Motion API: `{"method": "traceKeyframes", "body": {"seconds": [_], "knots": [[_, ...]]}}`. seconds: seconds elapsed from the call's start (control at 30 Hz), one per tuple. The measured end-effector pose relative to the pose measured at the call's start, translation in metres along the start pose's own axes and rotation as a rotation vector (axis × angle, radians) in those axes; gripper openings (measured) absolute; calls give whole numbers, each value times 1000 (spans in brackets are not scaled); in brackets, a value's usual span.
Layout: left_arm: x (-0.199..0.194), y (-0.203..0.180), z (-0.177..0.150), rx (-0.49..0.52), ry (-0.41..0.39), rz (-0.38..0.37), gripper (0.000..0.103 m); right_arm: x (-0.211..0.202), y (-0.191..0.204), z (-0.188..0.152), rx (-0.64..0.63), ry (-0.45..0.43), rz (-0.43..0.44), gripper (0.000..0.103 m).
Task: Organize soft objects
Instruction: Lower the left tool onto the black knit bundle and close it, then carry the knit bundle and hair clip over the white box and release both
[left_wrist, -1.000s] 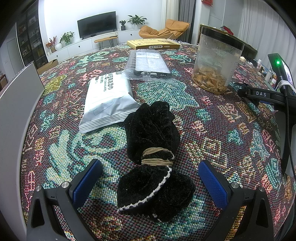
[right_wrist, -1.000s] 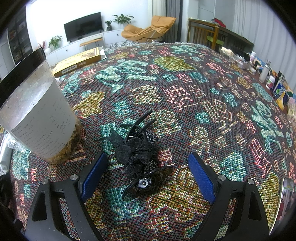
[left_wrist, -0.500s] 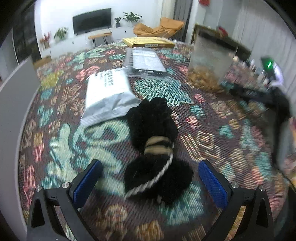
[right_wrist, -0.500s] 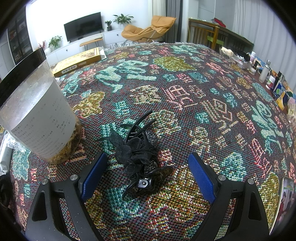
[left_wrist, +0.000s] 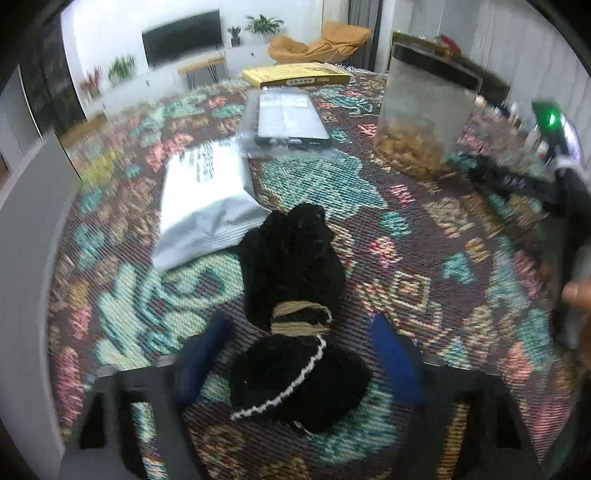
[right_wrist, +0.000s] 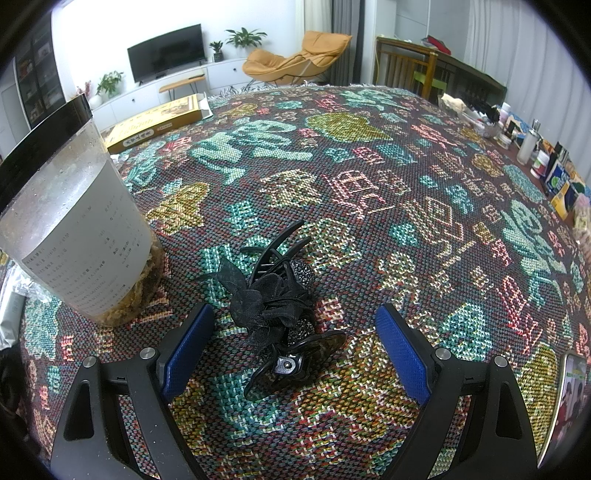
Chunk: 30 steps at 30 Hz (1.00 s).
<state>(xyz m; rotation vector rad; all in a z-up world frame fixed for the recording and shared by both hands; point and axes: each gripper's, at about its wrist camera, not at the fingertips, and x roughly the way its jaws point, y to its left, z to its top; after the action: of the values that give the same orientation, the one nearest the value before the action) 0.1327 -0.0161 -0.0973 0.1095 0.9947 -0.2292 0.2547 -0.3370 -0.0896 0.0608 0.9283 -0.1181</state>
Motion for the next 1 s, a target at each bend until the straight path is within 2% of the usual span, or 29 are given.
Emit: {"method": "traceKeyframes", "body": {"seconds": [0.03,0.07,0.13,0.23,0.27,0.3,0.4,0.47,0.5,0.53,0.57,0.63,0.77,0.87,1.0], "knots": [[-2,-1,0,-2,-7,-16,41,0,0,0,-1,2,2,91],[-5,1,1,-11,-8,-10,32,1,-1,2,-14,19,21,92],[-11,10,0,-45,2,-66,31,2,-8,11,-58,98,112,92],[-24,25,-8,-104,-8,-115,31,3,-39,25,62,188,299,91],[-27,29,-11,-129,-5,-131,31,4,-43,28,78,210,314,90],[-28,32,-12,-148,0,-145,31,6,-45,32,80,228,312,89],[-30,37,-16,-184,10,-172,31,7,-26,38,-30,268,277,89],[-35,37,-18,-177,1,-159,31,9,-9,35,-99,295,198,85],[-37,36,-19,-175,-3,-154,31,9,-4,32,-119,293,178,76],[-40,37,-20,-180,-8,-154,31,5,3,30,-164,274,92,45],[-43,37,-21,-188,-12,-160,31,2,5,28,-177,260,70,42],[-47,38,-21,-200,-20,-174,31,-5,2,23,-135,242,101,42],[-74,37,-22,-227,-73,-219,31,-41,-5,11,-65,131,138,42],[-99,39,-21,-256,-116,-257,31,-83,2,4,-77,31,165,42],[-141,49,-21,-285,-184,-300,31,-132,29,4,-123,-49,238,42]]}}
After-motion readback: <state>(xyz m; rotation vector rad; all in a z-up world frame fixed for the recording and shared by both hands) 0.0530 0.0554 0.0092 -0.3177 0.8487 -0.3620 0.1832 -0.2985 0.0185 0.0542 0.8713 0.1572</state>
